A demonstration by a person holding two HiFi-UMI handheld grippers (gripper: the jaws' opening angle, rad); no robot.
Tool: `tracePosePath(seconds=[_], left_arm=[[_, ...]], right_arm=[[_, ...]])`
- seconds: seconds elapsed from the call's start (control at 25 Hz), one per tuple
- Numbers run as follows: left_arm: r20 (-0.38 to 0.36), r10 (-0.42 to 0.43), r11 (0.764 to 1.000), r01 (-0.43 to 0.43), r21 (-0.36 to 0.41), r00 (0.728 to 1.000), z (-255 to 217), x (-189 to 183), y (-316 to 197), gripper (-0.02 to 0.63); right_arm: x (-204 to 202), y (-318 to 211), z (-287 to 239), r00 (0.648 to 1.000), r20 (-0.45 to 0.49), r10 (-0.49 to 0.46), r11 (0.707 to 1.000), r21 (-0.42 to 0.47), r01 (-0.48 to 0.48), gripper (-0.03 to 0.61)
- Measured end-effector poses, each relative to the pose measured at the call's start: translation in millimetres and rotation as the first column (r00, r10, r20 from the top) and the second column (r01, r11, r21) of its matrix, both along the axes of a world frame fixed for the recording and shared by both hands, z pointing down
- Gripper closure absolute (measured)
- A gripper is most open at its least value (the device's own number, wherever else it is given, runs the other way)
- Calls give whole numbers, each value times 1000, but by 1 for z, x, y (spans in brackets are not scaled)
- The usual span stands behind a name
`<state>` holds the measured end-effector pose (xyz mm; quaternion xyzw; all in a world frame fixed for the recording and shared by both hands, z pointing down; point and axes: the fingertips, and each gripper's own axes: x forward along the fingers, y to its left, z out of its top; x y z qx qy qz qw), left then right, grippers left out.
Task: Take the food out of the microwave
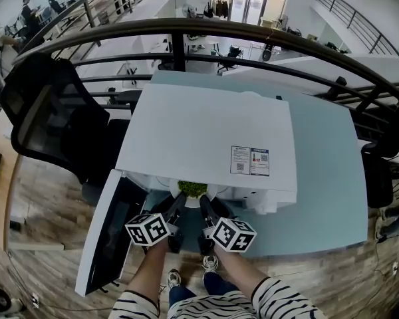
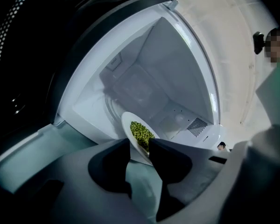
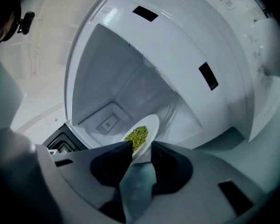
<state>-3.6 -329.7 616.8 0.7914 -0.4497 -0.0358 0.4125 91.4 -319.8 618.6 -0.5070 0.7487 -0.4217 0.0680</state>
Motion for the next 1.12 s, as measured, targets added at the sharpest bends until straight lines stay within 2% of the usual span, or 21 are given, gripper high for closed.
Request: tracePosePath(seconds=[0.72, 1.12], left_arm=[[-48, 4, 1000, -4, -12, 999, -37, -7, 79, 517], [-69, 81, 997, -81, 3, 994, -59, -11, 132, 518]], right_arm=[[1, 81, -35, 995, 40, 87, 996, -8, -87, 483], [-5, 142, -57, 985, 41, 166, 986, 3, -166, 486]])
